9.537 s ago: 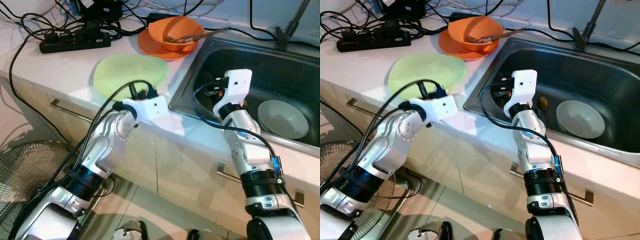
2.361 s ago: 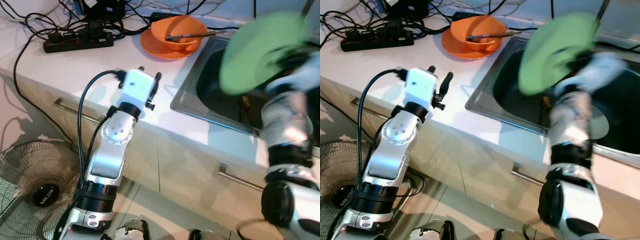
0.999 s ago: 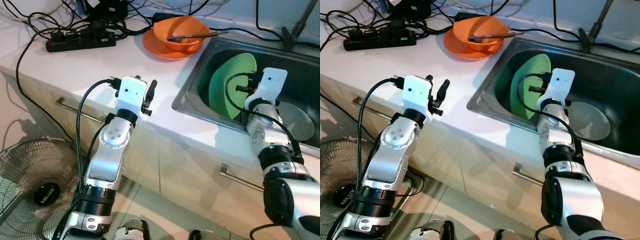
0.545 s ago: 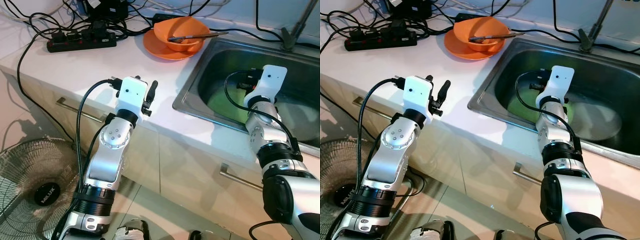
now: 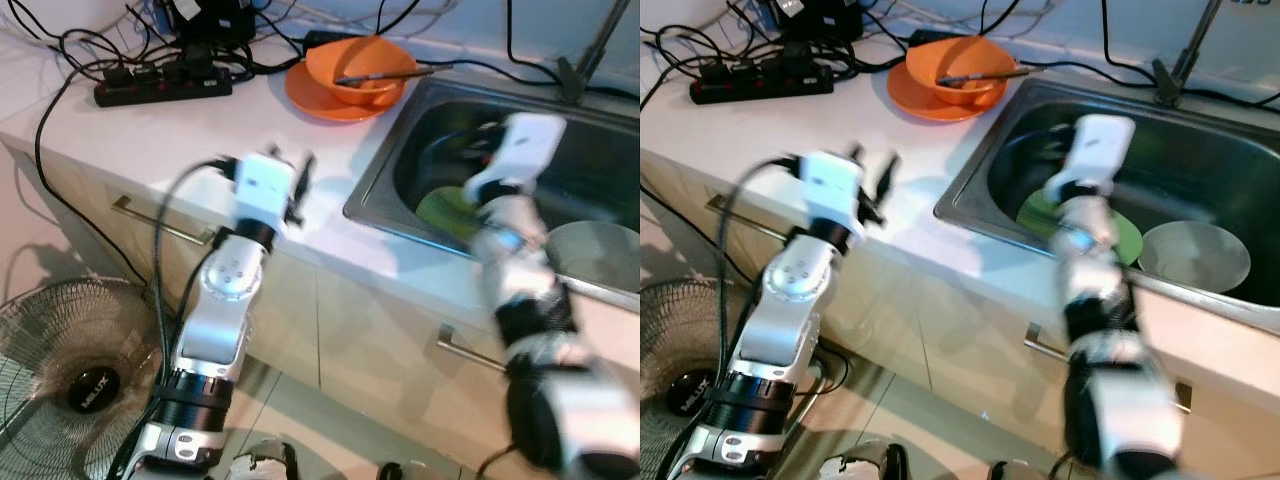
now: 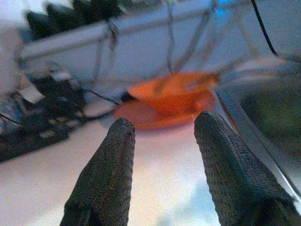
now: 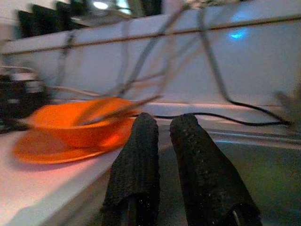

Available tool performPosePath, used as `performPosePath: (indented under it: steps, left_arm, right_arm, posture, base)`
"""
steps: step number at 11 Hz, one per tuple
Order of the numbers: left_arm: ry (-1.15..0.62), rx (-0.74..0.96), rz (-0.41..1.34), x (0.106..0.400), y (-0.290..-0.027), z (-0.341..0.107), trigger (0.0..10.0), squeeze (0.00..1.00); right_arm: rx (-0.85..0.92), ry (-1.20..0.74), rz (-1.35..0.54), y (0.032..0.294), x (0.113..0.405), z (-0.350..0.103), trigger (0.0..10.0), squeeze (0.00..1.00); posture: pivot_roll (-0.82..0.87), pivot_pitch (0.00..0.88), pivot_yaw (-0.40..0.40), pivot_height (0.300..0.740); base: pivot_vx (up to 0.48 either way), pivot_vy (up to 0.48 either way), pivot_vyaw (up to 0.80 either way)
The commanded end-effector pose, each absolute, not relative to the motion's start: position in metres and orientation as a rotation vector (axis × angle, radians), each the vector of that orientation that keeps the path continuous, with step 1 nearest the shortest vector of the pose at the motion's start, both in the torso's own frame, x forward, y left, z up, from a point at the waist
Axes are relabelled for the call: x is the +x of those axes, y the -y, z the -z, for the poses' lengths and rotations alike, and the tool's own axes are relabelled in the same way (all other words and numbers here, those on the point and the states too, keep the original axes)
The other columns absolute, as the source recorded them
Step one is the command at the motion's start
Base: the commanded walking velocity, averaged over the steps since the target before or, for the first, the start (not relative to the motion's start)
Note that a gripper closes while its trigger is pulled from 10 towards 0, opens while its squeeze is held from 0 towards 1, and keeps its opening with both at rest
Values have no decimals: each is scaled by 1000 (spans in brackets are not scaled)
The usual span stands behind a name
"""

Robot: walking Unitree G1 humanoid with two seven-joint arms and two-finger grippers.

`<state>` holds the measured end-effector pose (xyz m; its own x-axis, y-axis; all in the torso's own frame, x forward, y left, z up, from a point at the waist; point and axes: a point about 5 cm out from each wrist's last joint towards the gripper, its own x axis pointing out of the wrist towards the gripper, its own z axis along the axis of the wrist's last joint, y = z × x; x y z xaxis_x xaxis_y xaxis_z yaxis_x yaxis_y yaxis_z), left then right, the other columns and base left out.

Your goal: Kitchen organization

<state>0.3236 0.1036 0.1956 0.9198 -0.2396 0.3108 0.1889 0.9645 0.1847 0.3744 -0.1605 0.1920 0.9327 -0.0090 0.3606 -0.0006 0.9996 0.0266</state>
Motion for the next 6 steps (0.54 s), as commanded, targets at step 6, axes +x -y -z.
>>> performPosePath:
  steps: [6]
  left_arm:
    - [399, 86, 126, 332, -112, -201, 10000, 0]
  right_arm:
    - [61, 387, -49, 137, 364, -193, 10000, 0]
  posture:
    - [95, 23, 26, 740]
  base:
    - [0, 96, -372]
